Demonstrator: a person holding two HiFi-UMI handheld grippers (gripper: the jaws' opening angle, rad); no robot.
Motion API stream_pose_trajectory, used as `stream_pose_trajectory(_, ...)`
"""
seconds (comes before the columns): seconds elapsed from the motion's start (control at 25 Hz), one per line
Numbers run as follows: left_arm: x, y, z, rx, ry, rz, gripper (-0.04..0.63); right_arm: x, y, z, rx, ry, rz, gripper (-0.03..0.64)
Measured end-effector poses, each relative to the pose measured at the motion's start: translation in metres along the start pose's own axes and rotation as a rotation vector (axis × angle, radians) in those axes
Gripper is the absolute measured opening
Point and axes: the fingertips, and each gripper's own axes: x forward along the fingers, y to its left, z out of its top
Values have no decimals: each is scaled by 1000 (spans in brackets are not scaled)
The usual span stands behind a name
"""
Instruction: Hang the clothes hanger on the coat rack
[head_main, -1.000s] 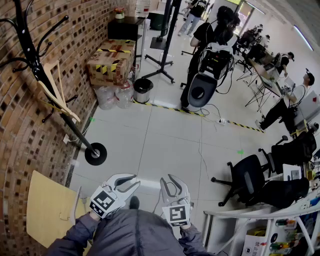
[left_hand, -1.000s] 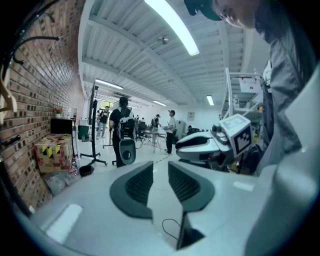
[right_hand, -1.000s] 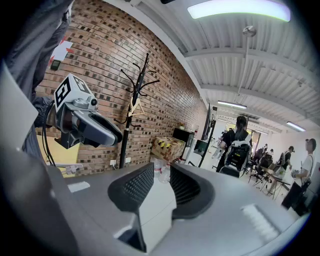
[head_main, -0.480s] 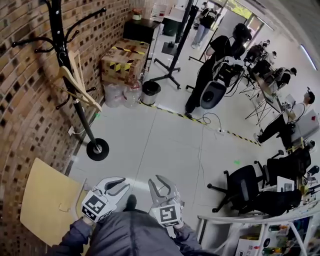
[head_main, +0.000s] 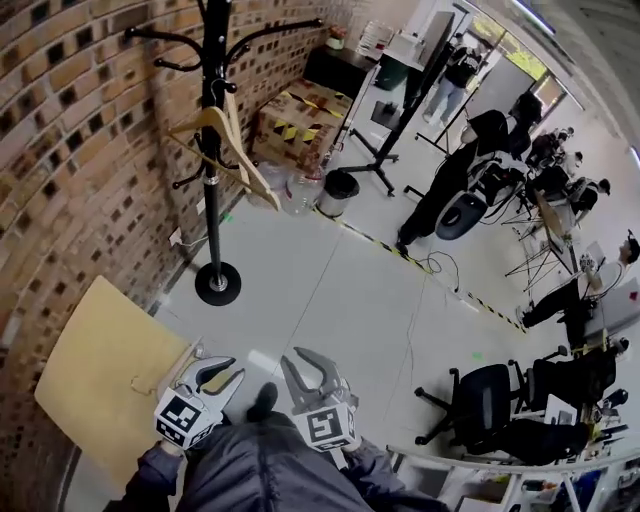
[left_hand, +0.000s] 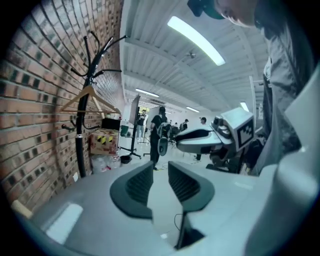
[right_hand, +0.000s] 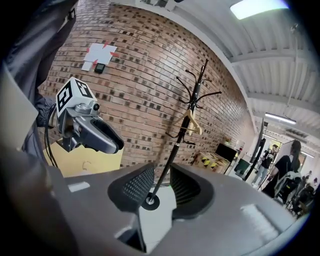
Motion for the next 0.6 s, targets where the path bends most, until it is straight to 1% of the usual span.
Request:
stream_pose_trajectory(0.08, -17, 4, -7, -25, -4, 56, 74, 7, 15, 7, -25, -7, 58, 107)
stream_pose_trajectory(0.2, -38, 17, -14, -8, -2, 98, 74, 24, 36, 18, -48, -48, 97, 107)
stream_pose_trajectory(0.24, -47, 20, -18, -13, -2, 119, 74, 30, 46, 20, -58, -53, 122, 107)
stream_pose_trajectory(0.36, -82, 28, -42, -78, 6, 215, 74, 45, 87, 26, -106, -24, 244, 107)
stream_pose_trajectory(0.52, -127, 46, -79, -157, 30, 332, 75, 71, 135, 43, -163, -47, 360, 107)
stream_pose_trajectory(0.6, -148, 53, -102, -188, 59, 399, 81, 84, 159, 45, -183, -58, 414, 107)
